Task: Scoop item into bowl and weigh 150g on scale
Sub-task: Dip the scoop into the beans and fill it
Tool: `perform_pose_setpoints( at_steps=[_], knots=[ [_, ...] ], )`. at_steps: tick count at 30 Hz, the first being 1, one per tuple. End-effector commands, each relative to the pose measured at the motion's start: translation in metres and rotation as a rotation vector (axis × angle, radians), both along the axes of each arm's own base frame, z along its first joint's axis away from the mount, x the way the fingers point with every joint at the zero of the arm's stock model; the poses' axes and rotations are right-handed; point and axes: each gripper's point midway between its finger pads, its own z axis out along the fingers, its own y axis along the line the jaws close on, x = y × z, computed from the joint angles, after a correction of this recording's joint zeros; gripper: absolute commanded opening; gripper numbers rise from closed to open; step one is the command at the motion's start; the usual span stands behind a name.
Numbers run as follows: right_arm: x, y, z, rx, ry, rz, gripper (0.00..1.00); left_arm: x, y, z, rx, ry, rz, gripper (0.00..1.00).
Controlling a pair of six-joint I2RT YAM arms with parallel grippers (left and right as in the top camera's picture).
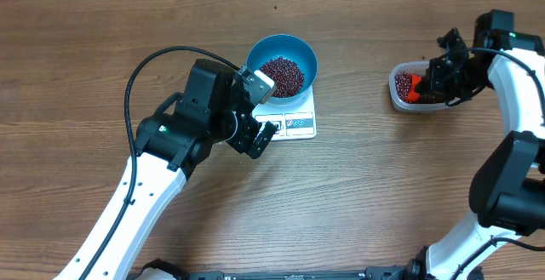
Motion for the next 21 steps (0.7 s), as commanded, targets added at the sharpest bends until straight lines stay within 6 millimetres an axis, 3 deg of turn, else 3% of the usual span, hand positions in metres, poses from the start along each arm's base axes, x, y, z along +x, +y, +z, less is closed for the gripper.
perform_pose_setpoints(
  at_steps=[1,11,21],
  knots=[
    [0.007,-0.001,0.013,0.129,-0.06,-0.021,0.04,0.001,-0.002,0.013,-0.022,-0.026,0.008,1.0],
    [-0.006,-0.056,0.027,0.269,-0.096,-0.19,0.04,0.001,-0.002,0.013,-0.022,-0.026,0.008,1.0],
    [-0.018,-0.057,0.048,0.429,-0.168,-0.164,0.04,0.001,-0.002,0.013,-0.022,-0.025,0.008,1.0]
  ],
)
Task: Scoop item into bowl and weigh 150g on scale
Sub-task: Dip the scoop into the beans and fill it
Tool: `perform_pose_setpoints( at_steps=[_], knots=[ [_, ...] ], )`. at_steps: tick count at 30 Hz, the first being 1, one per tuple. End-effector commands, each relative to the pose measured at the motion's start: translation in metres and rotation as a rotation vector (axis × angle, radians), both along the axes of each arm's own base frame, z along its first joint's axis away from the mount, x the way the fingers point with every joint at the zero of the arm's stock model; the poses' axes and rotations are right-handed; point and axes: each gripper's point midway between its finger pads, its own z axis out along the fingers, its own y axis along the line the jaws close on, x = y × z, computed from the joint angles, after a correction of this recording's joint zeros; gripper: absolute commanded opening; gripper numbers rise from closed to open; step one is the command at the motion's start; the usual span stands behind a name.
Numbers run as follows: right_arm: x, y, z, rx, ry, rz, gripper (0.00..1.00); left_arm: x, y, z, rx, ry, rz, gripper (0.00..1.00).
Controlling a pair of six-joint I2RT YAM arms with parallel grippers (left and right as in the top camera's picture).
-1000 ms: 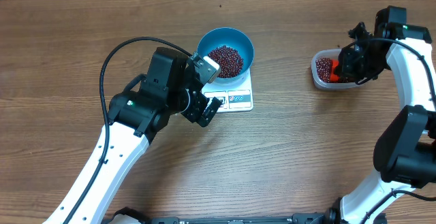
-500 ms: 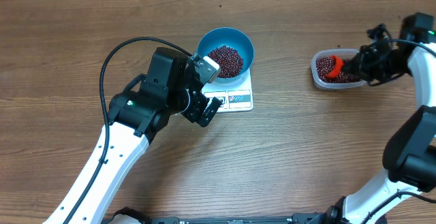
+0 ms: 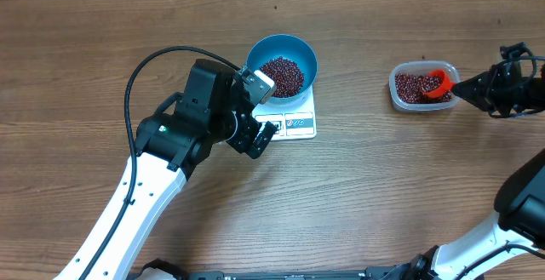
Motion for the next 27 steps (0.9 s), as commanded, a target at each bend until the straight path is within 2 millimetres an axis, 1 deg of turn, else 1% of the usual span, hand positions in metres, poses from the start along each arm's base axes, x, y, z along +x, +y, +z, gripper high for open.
perform_pose_setpoints(
  at_steps=[1,8,15,21,27],
  knots=[
    [0.004,0.006,0.017,0.077,-0.097,0.032,0.04,0.002,-0.002,0.013,-0.022,-0.025,0.009,1.0],
    [0.0,0.008,0.019,0.104,-0.083,0.028,0.04,0.001,-0.002,0.013,-0.022,-0.025,0.009,1.0],
    [0.002,0.012,0.025,0.141,-0.109,0.028,0.04,0.001,-0.002,0.013,-0.022,-0.025,0.009,1.0],
    [0.002,0.012,0.025,0.145,-0.107,0.027,0.04,0.001,-0.002,0.013,-0.022,-0.025,0.008,1.0],
    [0.002,0.016,0.031,0.173,-0.129,0.038,0.04,0.002,-0.002,0.013,-0.022,-0.025,0.009,1.0]
  ],
)
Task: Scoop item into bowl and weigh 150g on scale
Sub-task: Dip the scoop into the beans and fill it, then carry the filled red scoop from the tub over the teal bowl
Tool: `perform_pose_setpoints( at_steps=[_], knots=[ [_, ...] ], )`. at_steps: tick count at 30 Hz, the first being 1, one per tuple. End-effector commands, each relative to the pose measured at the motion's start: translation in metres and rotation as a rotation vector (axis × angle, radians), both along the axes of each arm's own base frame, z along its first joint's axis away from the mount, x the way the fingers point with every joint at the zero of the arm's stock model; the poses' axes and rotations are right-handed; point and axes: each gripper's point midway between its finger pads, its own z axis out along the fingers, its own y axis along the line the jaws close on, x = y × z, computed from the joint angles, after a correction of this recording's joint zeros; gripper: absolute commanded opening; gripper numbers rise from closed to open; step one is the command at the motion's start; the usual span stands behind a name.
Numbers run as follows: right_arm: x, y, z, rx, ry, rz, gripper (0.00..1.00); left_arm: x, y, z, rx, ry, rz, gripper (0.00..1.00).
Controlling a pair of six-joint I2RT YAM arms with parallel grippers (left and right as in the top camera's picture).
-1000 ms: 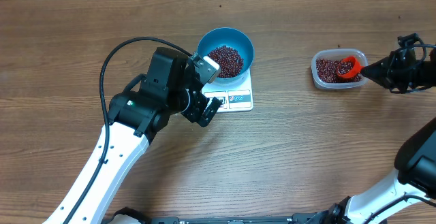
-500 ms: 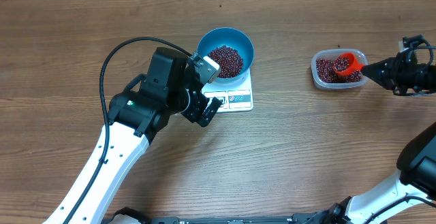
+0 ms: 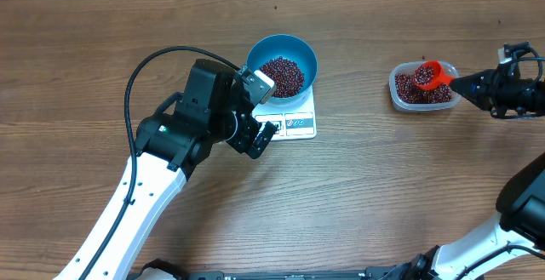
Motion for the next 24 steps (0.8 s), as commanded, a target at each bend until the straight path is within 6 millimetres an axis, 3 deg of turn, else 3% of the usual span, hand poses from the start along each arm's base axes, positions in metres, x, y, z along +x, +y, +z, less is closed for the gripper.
perform_pose_setpoints(
  at_steps=[1,14,24],
  knots=[
    [0.003,0.001,0.008,0.027,-0.042,0.007,0.04,0.001,-0.002,0.013,-0.022,-0.026,0.008,1.0],
    [0.006,0.011,0.017,0.077,-0.068,0.019,0.04,0.001,-0.002,0.013,-0.022,-0.026,0.008,0.99],
    [0.013,0.055,0.018,0.089,-0.073,0.131,0.04,0.001,-0.002,0.013,-0.022,-0.026,0.008,1.0]
  ],
)
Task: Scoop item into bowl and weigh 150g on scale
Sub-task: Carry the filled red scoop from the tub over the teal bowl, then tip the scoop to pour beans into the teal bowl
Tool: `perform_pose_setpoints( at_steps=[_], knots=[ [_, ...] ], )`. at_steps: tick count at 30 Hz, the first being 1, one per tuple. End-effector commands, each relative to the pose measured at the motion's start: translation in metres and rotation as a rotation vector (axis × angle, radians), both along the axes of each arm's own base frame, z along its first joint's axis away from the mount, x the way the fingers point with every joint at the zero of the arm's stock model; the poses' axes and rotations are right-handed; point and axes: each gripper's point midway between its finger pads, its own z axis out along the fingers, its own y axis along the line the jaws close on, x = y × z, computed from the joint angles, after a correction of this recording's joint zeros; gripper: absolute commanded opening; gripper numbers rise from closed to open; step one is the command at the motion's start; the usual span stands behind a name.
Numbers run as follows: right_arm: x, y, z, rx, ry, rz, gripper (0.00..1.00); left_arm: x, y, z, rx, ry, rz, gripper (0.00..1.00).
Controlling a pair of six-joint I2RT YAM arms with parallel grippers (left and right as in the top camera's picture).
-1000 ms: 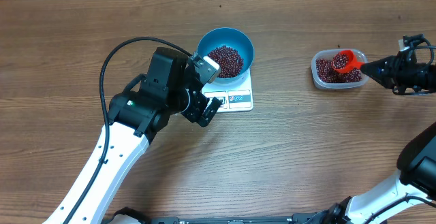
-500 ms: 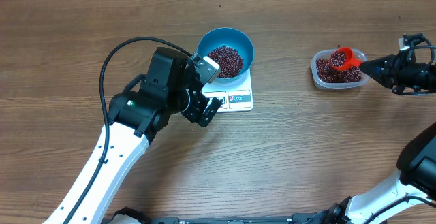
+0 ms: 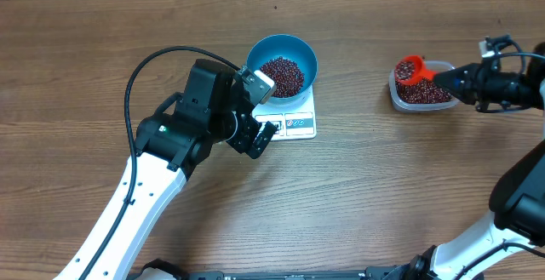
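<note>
A blue bowl (image 3: 282, 63) holding red beans (image 3: 282, 75) stands on the white scale (image 3: 294, 122) near the table's middle. At the right, a clear tub (image 3: 421, 91) holds more beans. My right gripper (image 3: 449, 77) is shut on the handle of an orange scoop (image 3: 410, 68), which is loaded with beans and hangs over the tub's left end. My left gripper (image 3: 261, 139) rests at the scale's left edge beside the bowl; its jaws stand slightly apart with nothing seen between them.
The wooden table (image 3: 383, 186) carries only the scale, the bowl and the tub. My left arm's black cable (image 3: 149, 67) loops out to the left of the bowl.
The loaded scoop has shifted left and a little toward the far side, from over the tub's middle to its left end. My left arm has not moved.
First my right gripper stood over the tub with the scoop down in the beans. Then the arm lay out to the right with the scoop low in the tub. After that the scoop was raised and full, and now it is over the tub's left end.
</note>
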Motion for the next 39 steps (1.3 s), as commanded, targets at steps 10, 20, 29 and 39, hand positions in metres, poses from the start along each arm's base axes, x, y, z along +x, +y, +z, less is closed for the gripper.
perform_pose_setpoints(
  at_steps=[10,20,29,39],
  knots=[
    [0.008,0.086,0.02,0.095,-0.083,0.205,0.04,0.001,-0.002,0.013,-0.022,-0.025,0.008,1.0],
    [0.016,0.175,0.03,0.15,-0.107,0.356,0.04,0.001,-0.002,0.013,-0.022,-0.025,0.008,1.0],
    [0.034,0.226,-0.004,-0.154,-0.06,0.333,0.04,0.001,-0.002,0.013,-0.022,-0.025,0.008,1.0],
    [0.056,0.244,0.011,-0.647,-0.212,0.264,0.04,0.001,-0.002,0.013,-0.022,-0.026,0.008,1.0]
  ],
)
